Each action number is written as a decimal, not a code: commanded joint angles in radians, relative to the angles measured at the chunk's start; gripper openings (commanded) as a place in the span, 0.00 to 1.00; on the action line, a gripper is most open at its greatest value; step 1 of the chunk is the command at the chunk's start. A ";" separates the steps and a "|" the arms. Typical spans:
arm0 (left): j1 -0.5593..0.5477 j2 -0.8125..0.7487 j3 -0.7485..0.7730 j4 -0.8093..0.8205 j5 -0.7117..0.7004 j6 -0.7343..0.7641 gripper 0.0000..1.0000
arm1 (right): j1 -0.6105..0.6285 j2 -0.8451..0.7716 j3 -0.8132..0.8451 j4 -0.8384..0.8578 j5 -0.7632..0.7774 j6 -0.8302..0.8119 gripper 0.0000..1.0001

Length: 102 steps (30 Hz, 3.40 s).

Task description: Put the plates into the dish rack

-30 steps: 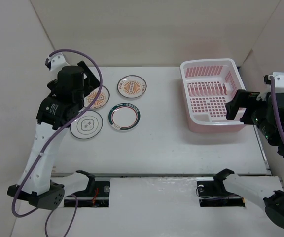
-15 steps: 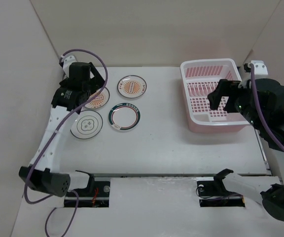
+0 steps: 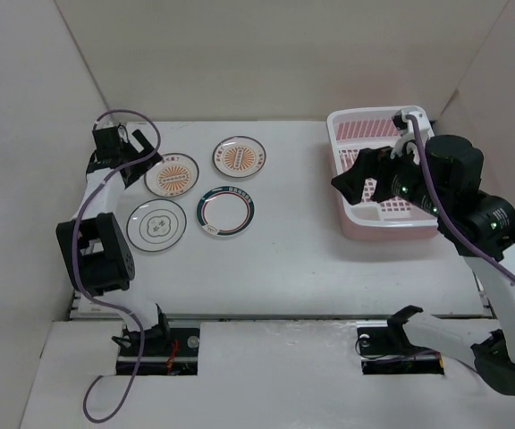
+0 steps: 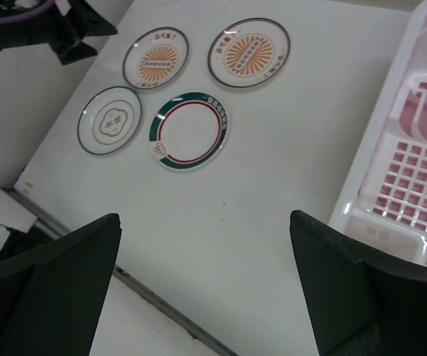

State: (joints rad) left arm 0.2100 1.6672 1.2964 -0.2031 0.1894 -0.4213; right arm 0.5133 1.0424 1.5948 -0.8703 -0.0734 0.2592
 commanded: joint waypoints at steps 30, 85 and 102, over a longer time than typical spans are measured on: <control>0.098 0.397 0.069 0.284 0.217 0.076 0.49 | 0.060 0.005 0.034 0.063 -0.174 -0.089 1.00; -0.165 -0.041 0.451 -0.435 0.271 -0.491 0.00 | 0.458 0.768 0.229 0.603 0.366 -0.736 0.99; -0.299 -0.100 0.400 -0.433 0.308 -0.504 0.00 | 0.467 0.895 0.251 0.648 0.512 -0.756 0.77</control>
State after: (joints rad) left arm -0.0982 1.6428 1.6684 -0.6598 0.4923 -0.9195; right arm 0.9710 1.9526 1.8317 -0.2813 0.4046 -0.5079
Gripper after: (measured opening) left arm 0.042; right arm 0.776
